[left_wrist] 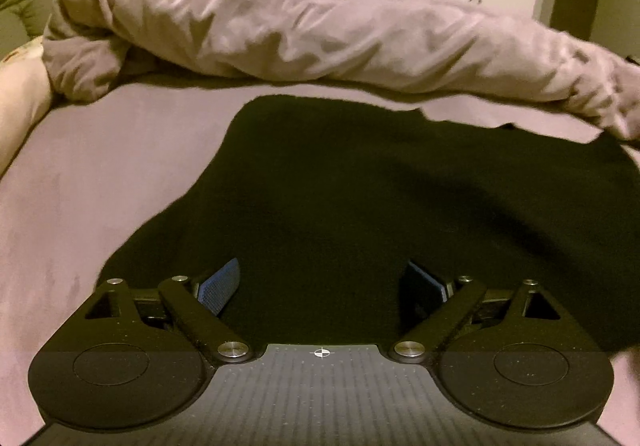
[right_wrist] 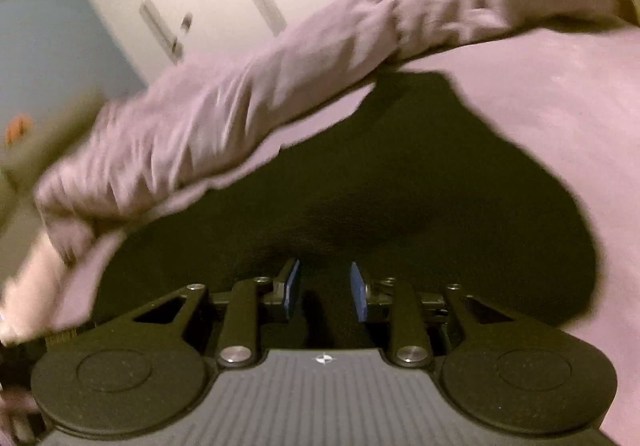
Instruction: Fold small clothes
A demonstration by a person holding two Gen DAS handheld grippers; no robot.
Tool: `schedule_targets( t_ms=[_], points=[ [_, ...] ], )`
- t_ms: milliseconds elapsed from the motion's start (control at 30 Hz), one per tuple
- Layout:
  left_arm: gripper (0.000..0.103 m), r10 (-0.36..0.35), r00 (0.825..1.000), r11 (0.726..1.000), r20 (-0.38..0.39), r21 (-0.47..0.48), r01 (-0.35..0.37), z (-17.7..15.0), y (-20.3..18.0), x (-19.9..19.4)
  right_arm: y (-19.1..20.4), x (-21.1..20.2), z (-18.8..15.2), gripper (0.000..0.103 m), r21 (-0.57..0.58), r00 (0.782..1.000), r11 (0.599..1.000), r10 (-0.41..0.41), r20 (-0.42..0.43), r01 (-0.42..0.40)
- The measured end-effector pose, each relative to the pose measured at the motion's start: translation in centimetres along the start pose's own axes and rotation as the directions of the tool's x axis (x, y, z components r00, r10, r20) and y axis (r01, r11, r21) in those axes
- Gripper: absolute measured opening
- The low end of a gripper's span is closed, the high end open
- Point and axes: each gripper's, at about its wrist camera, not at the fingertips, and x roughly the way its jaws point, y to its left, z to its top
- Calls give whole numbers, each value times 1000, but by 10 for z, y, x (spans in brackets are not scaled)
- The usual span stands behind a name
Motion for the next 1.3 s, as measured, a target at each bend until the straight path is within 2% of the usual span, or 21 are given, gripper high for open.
schedule_targets(
  t_ms=[67, 133, 200, 333, 533, 667, 767, 800, 833, 933, 1033, 1100, 1233, 1300],
  points=[
    [95, -5, 1000, 1000, -22, -11, 5, -10, 4, -13, -21, -23, -5, 38, 85, 999, 996, -24, 41, 20],
    [95, -36, 999, 998, -20, -59, 34, -24, 12, -23, -45, -41, -9, 52, 207, 997, 978, -36, 63, 23],
    [95, -40, 999, 992, -34, -117, 36, -38, 18, -26, -66, -50, -15, 53, 317, 998, 948, -4, 69, -18],
    [95, -46, 995, 986, -87, -164, 31, -47, 24, -19, -73, -50, -15, 53, 322, 999, 947, -27, 47, 11],
    [95, -47, 994, 968, -102, -251, 20, -42, 38, -17, -75, -51, -10, 53, 349, 997, 937, -53, 56, 31],
    [95, -17, 996, 970, -92, -243, -6, -27, 37, -33, -56, -60, -2, 53, 249, 990, 966, -94, 103, 65],
    [96, -36, 999, 963, -20, -268, 29, -18, 34, -51, -37, -60, 8, 52, 178, 986, 982, -86, 143, 60],
    [96, -33, 999, 965, -3, -262, 31, -14, 30, -53, -30, -55, 11, 52, 144, 986, 988, -81, 143, 60],
    [96, -41, 999, 970, 8, -240, 41, -9, 24, -52, -21, -48, 16, 47, 108, 988, 992, -81, 134, 67],
    [96, -52, 999, 982, -2, -179, 51, 1, -4, -35, 13, -17, 21, 39, -30, 995, 998, -61, 85, 64],
    [96, -102, 995, 985, -18, -144, 98, 9, -33, -11, 48, 19, 17, 33, -183, 997, 980, -70, 30, 75],
    [96, -112, 994, 990, -2, -84, 112, 12, -56, 3, 65, 37, 15, 32, -280, 996, 956, -86, 31, 91],
    [96, -60, 998, 996, 20, 60, 59, 13, -89, 31, 74, 63, 14, 32, -345, 991, 930, -131, 9, 126],
    [96, -34, 999, 995, 19, 98, 32, 14, -95, 43, 74, 73, 13, 30, -382, 985, 910, -170, 8, 160]
  ],
)
